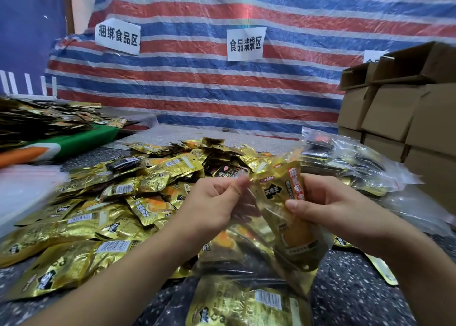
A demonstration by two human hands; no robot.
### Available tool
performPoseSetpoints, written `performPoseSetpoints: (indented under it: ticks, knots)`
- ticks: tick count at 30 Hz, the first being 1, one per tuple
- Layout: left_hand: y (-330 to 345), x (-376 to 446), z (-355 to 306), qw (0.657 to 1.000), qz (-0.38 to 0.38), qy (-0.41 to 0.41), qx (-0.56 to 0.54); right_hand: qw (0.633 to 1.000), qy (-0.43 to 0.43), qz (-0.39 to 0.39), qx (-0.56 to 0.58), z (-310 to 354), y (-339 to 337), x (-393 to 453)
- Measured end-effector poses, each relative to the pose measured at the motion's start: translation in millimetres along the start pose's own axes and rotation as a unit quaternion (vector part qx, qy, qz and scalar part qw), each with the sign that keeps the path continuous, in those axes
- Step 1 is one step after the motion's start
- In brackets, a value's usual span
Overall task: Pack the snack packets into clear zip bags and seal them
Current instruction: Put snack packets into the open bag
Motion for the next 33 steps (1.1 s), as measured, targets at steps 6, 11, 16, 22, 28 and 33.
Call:
performPoseSetpoints:
  ticks: [6,11,16,22,28,33]
  knots:
    - [1.2,0.4,5.7,1.0,0.015,-0.008,0.004,0.998,0.021,0.022,-0.053,-0.9,5.5,0.2]
    - [1.3,0.7,7.5,1.0,0.015,-0.006,-0.003,0.995,0.018,-0.008,-0.097,-0.8,1.2,-0.4]
    - [-1.6,1.4,6.4,0.999,0.003,0.023,0.022,0.99,0.015,-0.004,-0.143,3.5,7.1,1.8]
    - [0.1,-0.6,5.5,0.998,-0.003,0.046,0.046,0.986,0.013,0.013,-0.163,2.2,11.2,2.0]
    - [-5.1,2.2,6.8,0.995,-0.042,0.045,0.074,0.989,0.048,-0.038,-0.133,-2.3,5.2,0.0]
    - [-5.6,1.2,3.3,0.992,-0.053,0.067,0.097,0.984,0.055,-0.047,-0.162,1.1,5.8,0.4]
Point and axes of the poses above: each hand's wrist, its own x-axis towards the middle knuckle, its own y-axis out of the palm, z = x × y, the point moved 7 cm from there along x, towards the middle knuckle, and after that the axes turned 13 degrees about -z, right-handed, at the moved point
